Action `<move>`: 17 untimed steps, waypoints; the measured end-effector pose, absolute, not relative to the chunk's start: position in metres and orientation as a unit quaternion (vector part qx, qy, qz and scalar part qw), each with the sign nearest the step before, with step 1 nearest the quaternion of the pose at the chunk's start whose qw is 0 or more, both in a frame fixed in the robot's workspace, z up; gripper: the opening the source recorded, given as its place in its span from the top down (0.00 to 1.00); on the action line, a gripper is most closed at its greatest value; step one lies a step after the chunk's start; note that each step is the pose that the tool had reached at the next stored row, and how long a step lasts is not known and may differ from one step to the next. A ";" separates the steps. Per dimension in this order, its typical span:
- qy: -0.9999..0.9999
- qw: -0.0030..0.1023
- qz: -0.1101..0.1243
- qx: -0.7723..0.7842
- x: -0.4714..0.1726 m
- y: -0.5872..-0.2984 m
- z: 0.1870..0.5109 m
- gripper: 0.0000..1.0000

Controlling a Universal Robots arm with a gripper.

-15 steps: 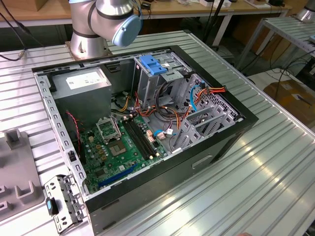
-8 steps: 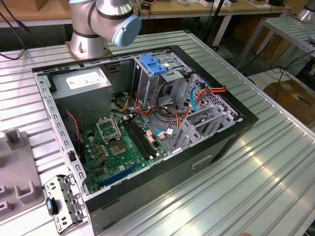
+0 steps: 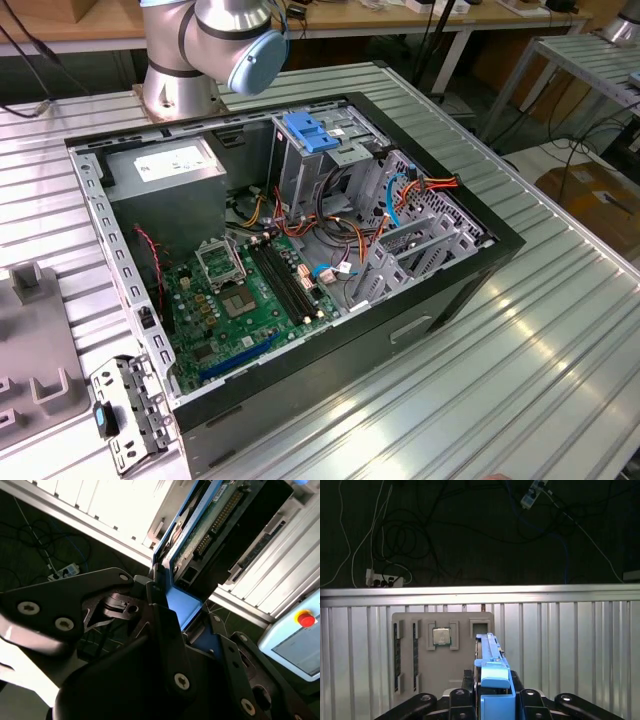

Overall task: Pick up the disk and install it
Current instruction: 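Pick up the disk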

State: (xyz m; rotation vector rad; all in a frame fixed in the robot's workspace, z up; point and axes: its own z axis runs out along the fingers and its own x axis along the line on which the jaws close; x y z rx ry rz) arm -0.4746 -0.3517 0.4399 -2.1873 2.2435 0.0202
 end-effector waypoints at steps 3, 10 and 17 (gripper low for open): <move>0.716 0.004 0.006 -0.698 -0.475 -0.352 0.442 0.63; 0.716 0.004 0.006 -0.698 -0.475 -0.352 0.449 0.63; 0.716 0.004 0.006 -0.698 -0.475 -0.352 0.457 0.63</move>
